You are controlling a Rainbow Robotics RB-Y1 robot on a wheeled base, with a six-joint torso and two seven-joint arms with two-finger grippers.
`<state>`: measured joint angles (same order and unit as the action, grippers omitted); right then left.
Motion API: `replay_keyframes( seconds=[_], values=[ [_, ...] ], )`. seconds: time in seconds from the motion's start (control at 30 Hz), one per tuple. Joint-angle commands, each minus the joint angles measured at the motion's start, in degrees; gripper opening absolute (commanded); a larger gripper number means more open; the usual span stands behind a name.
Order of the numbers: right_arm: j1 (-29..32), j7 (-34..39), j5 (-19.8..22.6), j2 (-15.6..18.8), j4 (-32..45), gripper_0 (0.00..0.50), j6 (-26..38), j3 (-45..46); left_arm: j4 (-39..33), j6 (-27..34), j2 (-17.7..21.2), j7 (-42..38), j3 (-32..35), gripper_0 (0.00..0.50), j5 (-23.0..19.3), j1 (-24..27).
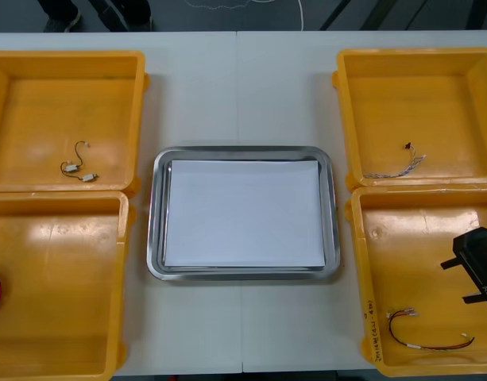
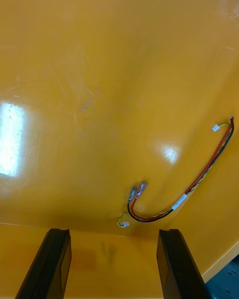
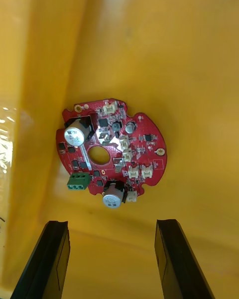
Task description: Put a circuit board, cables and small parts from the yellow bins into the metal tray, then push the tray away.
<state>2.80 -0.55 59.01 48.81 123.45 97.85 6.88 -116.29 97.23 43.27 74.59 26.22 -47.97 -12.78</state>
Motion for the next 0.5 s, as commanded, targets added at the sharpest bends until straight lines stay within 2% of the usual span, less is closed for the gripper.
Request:
replay_keyframes(
  seconds=[0.03,0.17,0.27,0.5],
  values=[
    [0.71,3.10,-1.62,1.37,1.62,0.500,-1.70,-1.43,-0.08,-0.64,2.43,4.25,-1.44,0.500,1.03,-1.99],
    [0.71,5.03,-5.58,0.49,1.88,0.500,-3.20,-4.94,0.01,-0.91,1.46,6.62,-2.05,0.500,1.30,-2.16],
    [0.45,7.84,-9.09,-0.39,1.88,0.500,-4.51,-8.20,0.27,-1.34,-0.38,11.63,-1.88,0.500,1.83,-2.43],
    [0.27,12.50,-12.43,-1.88,2.76,0.500,-6.18,-12.33,0.36,-1.61,-1.44,19.36,-1.53,0.500,2.44,-3.13]
  ],
)
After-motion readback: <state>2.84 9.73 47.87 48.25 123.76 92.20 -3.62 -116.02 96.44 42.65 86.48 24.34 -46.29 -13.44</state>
